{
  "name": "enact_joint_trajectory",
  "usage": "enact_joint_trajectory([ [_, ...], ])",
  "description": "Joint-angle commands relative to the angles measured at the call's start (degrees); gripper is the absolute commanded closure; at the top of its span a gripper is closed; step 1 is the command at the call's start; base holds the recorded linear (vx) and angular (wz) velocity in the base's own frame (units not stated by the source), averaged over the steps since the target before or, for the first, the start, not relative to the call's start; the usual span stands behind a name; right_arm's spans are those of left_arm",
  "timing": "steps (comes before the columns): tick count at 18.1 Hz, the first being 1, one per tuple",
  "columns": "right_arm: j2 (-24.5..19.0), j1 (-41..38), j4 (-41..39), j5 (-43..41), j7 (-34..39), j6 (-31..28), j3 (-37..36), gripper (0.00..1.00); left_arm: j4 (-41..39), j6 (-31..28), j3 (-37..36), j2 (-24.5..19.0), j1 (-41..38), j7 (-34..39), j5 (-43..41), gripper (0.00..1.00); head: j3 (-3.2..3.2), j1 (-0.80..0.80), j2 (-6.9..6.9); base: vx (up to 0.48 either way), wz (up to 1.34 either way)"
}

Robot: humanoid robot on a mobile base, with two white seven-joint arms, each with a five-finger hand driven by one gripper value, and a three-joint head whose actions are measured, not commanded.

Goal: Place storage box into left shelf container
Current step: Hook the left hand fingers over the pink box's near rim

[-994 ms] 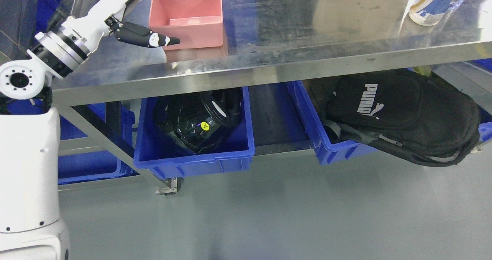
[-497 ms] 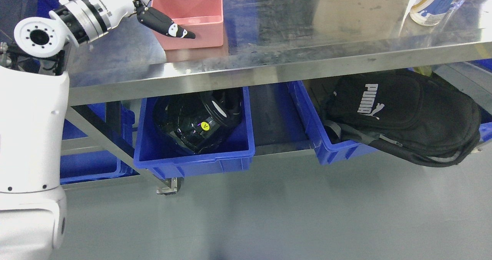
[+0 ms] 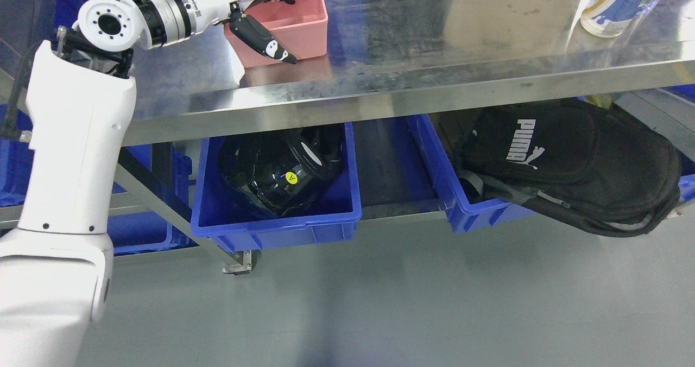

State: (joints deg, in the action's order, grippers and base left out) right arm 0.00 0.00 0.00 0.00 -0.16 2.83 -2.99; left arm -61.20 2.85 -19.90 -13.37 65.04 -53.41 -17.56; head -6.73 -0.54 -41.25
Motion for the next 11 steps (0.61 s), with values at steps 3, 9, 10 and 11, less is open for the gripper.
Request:
enact_joint_trajectory([
  [3,1.0,0.3,-1.0,-1.2,0.0,0.0,0.0,0.0,10.3,-1.8,-3.6,4.1,1.4,-0.8,-1.3,0.21,0.0,0.0,0.0,-0.002,0.07],
  [9,1.0,0.2,-1.0,-1.2,0.1,0.1,-0.1,0.0,10.4,-1.9,-0.1,5.5,1.5,-3.3,-1.0,0.43,0.0,0.0,0.0,0.002,0.04],
  [10,1.0,0.2,-1.0,-1.2,0.0,0.1,0.0,0.0,10.4,-1.9,0.7,5.7,1.5,-3.0,-1.0,0.43,0.0,0.0,0.0,0.004,0.03],
  [11,1.0,0.3,-1.0,-1.2,0.0,0.0,0.0,0.0,10.4,-1.8,1.5,5.9,1.5,-2.8,-1.0,0.43,0.0,0.0,0.0,0.004,0.03],
])
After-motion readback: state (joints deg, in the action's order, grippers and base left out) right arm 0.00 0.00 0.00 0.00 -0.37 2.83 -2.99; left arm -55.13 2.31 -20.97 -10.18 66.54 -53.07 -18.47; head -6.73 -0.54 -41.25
